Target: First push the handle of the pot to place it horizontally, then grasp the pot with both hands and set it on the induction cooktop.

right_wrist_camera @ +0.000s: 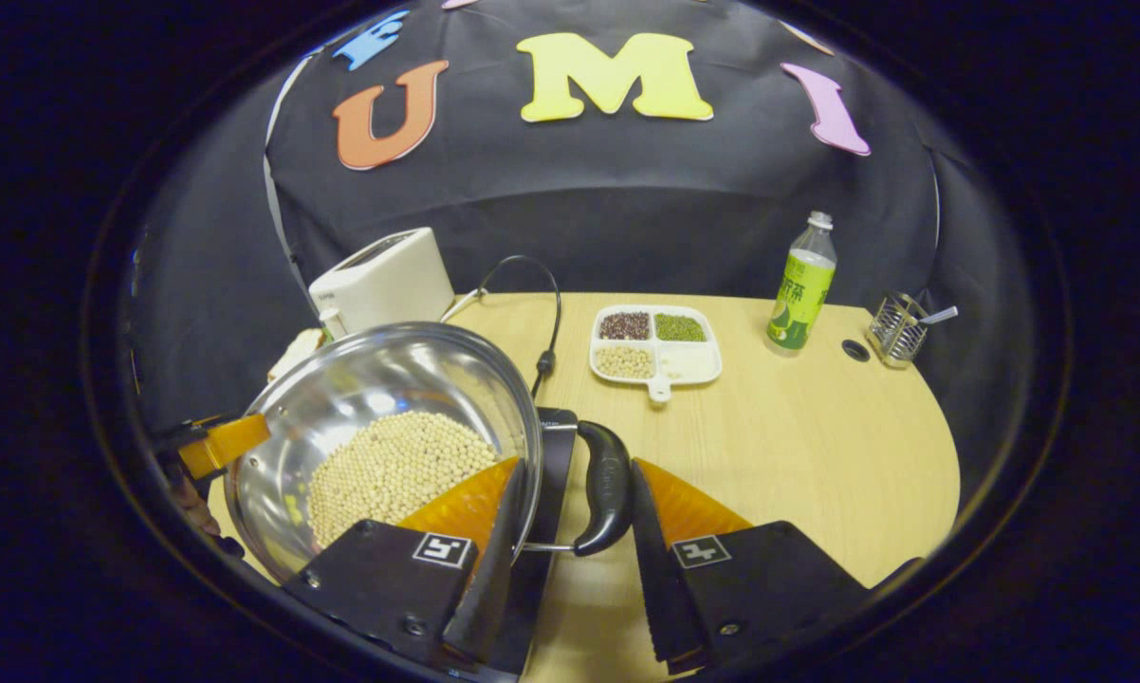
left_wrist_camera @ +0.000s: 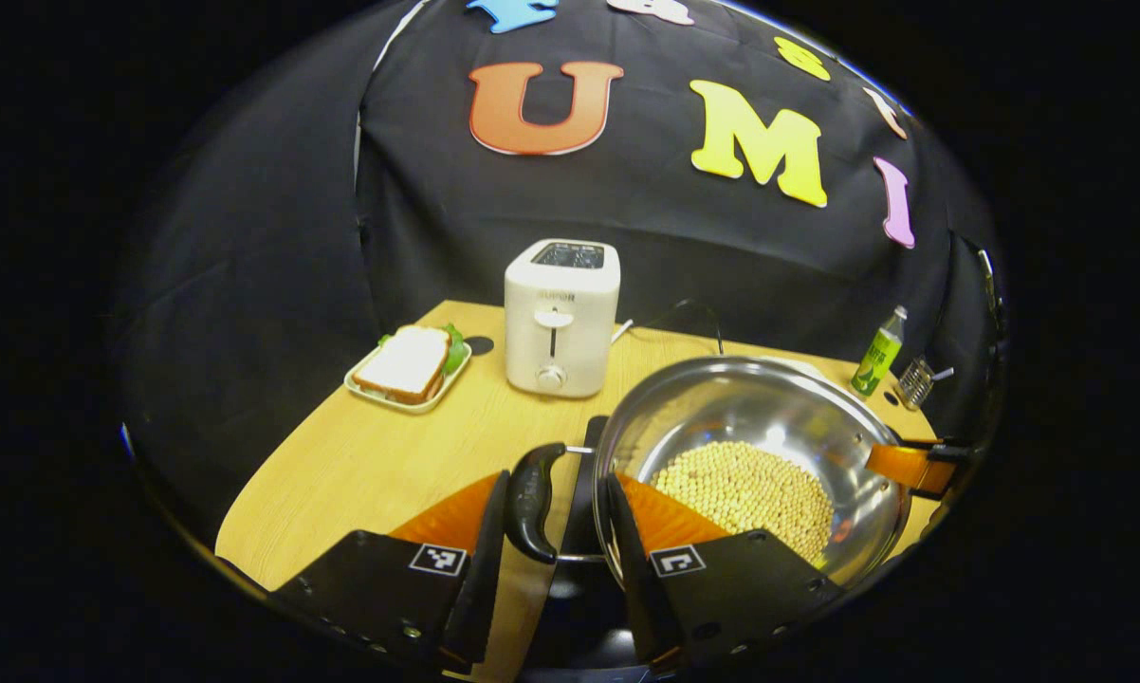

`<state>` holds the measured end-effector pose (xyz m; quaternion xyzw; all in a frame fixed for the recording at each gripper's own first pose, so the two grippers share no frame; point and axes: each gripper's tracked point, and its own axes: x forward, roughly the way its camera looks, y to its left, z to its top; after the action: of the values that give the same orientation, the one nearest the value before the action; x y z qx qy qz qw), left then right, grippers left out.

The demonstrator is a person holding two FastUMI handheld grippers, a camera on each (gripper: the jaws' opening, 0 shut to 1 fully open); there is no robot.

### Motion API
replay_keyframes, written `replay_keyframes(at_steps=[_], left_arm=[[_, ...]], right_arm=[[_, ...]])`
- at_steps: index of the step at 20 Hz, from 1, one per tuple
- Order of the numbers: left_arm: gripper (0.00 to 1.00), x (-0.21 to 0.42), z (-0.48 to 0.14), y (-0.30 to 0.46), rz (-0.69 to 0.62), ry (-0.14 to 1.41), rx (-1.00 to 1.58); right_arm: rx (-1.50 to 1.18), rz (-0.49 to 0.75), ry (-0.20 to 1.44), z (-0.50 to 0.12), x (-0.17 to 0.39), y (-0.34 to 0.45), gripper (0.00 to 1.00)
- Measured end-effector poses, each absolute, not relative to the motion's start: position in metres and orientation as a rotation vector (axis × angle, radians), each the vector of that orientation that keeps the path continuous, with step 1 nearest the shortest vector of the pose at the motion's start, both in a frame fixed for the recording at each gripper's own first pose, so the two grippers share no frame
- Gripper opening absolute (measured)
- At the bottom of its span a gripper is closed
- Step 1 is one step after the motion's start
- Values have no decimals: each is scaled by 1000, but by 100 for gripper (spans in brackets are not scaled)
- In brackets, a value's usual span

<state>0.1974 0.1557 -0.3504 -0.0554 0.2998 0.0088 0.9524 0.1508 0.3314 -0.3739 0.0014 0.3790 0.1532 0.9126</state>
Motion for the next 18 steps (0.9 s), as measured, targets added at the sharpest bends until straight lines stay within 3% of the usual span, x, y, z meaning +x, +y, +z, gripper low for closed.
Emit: replay_keyframes(at_steps=[9,14,15,17,18], left_arm=[[56,195,-356,157,14,619,-191],[58,195,-360,154,-1,600,-374],[53,195,-363,154,6,608,-430],[75,193,-367,157,21,624,-475],[78,194,-366,158,26,619,-465]], right_arm=[[35,335,731,-375,156,335,63],[26,327,737,-374,156,334,65],[26,331,737,-374,156,334,65],[33,350,736,-373,155,333,66],[46,362,734,-372,154,333,67]])
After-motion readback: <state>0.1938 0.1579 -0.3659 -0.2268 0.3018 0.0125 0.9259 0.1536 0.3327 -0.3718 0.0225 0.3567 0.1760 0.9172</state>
